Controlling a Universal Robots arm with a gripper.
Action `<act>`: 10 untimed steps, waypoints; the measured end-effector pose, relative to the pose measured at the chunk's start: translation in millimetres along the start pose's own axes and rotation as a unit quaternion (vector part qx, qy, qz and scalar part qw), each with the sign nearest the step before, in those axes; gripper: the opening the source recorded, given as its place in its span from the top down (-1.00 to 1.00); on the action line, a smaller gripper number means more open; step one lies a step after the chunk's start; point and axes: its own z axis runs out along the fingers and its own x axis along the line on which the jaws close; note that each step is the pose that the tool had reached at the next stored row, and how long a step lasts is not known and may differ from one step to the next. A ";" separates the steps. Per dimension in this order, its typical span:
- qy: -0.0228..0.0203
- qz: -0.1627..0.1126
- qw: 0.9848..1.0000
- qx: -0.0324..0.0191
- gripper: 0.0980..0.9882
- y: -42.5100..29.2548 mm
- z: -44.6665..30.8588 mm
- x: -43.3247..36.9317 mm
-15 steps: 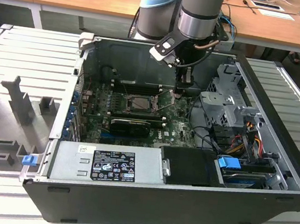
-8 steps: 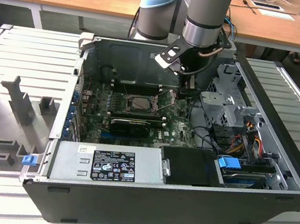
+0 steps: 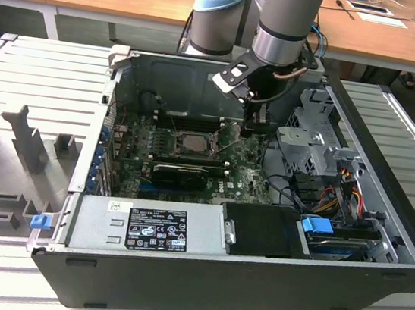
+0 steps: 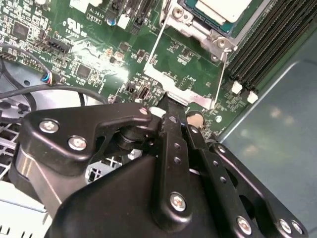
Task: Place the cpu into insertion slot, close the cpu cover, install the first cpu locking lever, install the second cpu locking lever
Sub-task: 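Close the cpu cover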
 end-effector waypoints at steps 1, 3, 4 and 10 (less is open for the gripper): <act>0.000 0.000 1.000 0.000 0.98 -0.3 0.0 0.0; 0.000 0.000 1.000 0.000 0.98 -2.2 0.0 0.1; 0.000 0.000 1.000 0.000 0.98 -3.6 0.0 0.1; 0.000 0.000 1.000 0.000 0.98 -10.2 0.0 0.1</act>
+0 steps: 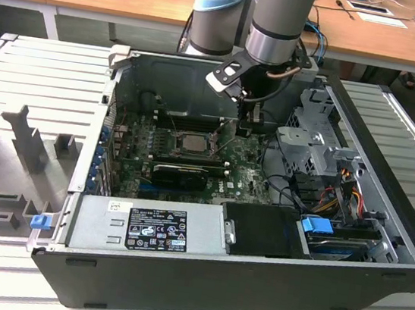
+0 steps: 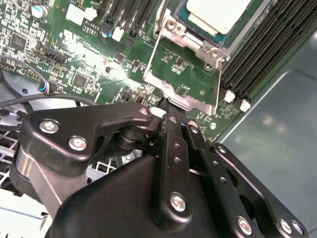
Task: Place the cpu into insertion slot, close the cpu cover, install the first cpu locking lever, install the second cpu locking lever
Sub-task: 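Close the cpu cover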
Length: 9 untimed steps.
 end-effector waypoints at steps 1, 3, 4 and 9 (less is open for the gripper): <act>0.000 0.000 1.000 0.000 0.98 -0.4 0.0 0.0; 0.000 0.000 1.000 0.000 0.98 -0.8 0.0 0.0; 0.000 0.000 1.000 0.000 0.98 -1.0 0.0 0.0; 0.000 0.000 1.000 0.000 0.98 -4.1 0.0 0.1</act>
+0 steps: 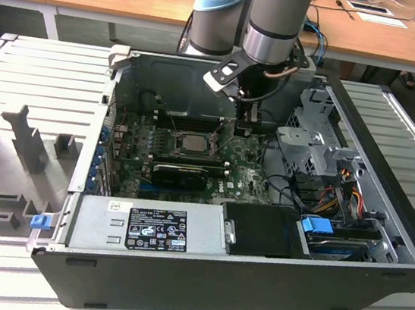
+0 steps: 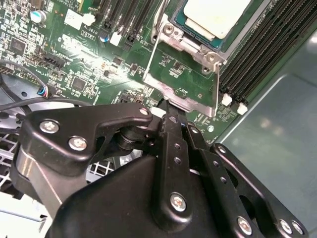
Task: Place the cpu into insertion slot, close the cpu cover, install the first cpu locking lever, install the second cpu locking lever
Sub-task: 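Close the cpu cover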
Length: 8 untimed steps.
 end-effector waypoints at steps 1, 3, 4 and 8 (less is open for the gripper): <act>0.000 0.000 1.000 0.000 0.98 -0.6 0.0 0.0; 0.000 0.000 1.000 0.000 0.98 -2.3 0.0 0.0; 0.000 0.000 1.000 0.000 0.98 -2.8 0.0 0.0; 0.000 0.000 1.000 0.000 0.98 -4.4 0.0 0.0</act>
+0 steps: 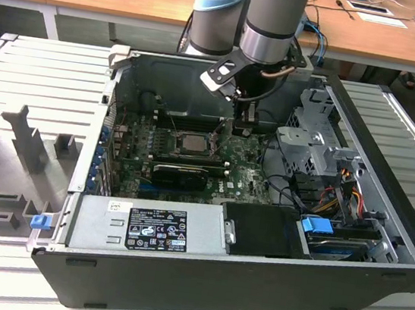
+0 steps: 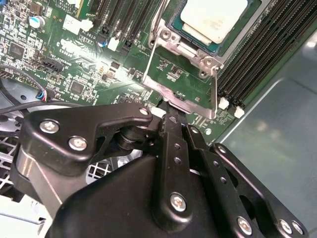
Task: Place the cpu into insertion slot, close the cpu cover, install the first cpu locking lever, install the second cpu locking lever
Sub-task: 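Close the cpu cover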
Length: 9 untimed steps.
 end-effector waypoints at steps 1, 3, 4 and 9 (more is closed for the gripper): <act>0.000 0.000 1.000 0.000 0.98 -0.3 0.0 0.0; 0.000 0.000 1.000 0.000 0.98 -0.9 0.0 0.0; 0.000 0.000 1.000 0.000 0.98 -1.0 0.0 0.0; 0.000 0.000 1.000 0.000 0.98 -2.1 0.0 0.0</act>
